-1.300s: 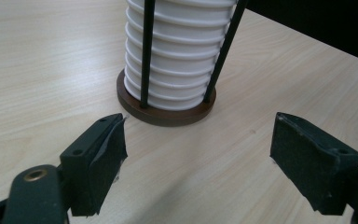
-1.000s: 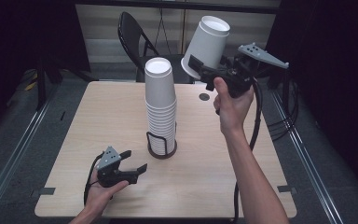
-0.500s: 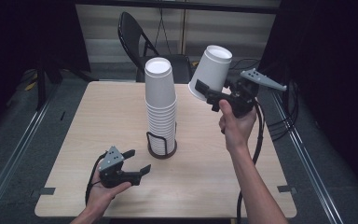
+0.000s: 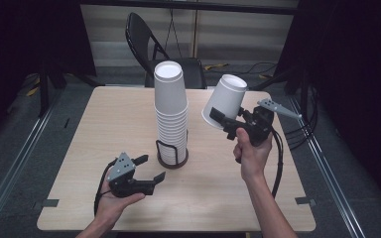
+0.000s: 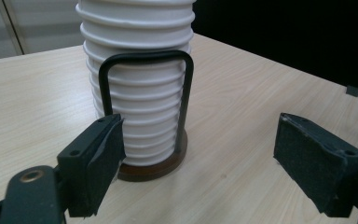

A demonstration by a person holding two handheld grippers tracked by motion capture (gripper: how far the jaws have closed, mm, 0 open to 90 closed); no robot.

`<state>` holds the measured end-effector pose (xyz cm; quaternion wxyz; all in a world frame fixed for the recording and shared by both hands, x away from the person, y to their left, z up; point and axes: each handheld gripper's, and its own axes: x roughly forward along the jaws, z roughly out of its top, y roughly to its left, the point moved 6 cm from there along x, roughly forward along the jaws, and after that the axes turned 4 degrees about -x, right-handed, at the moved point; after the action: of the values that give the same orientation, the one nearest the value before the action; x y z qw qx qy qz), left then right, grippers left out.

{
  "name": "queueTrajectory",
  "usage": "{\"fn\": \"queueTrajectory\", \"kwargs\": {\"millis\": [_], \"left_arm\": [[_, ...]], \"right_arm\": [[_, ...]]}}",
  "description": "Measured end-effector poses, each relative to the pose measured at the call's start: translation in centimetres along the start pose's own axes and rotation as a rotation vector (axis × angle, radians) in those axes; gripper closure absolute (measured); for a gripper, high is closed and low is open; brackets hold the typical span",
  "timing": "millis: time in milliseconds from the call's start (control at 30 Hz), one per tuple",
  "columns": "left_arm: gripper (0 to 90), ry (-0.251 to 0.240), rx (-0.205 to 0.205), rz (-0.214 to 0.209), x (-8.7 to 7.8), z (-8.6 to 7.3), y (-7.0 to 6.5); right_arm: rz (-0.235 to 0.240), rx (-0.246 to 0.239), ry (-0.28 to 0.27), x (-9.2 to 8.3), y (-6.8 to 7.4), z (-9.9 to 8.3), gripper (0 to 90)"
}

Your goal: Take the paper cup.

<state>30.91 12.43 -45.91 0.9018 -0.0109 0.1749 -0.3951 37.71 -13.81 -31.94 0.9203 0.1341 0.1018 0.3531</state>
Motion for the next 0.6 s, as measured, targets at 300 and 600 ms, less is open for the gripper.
{"fn": "queueTrajectory", "kwargs": {"millis": [300, 600], "left_arm": [[21.1, -0.020, -0.042, -0.023, 0.6, 0.9, -0.5], [21.1, -0.063, 0.004, -0.028, 1.3, 2.0, -1.2]], "right_arm": [[0.035, 0.112, 0.025, -0.6, -0.5, -4.4, 13.1], [0.054, 0.193, 0.049, -1.3, -0.6, -7.1, 13.1]]}}
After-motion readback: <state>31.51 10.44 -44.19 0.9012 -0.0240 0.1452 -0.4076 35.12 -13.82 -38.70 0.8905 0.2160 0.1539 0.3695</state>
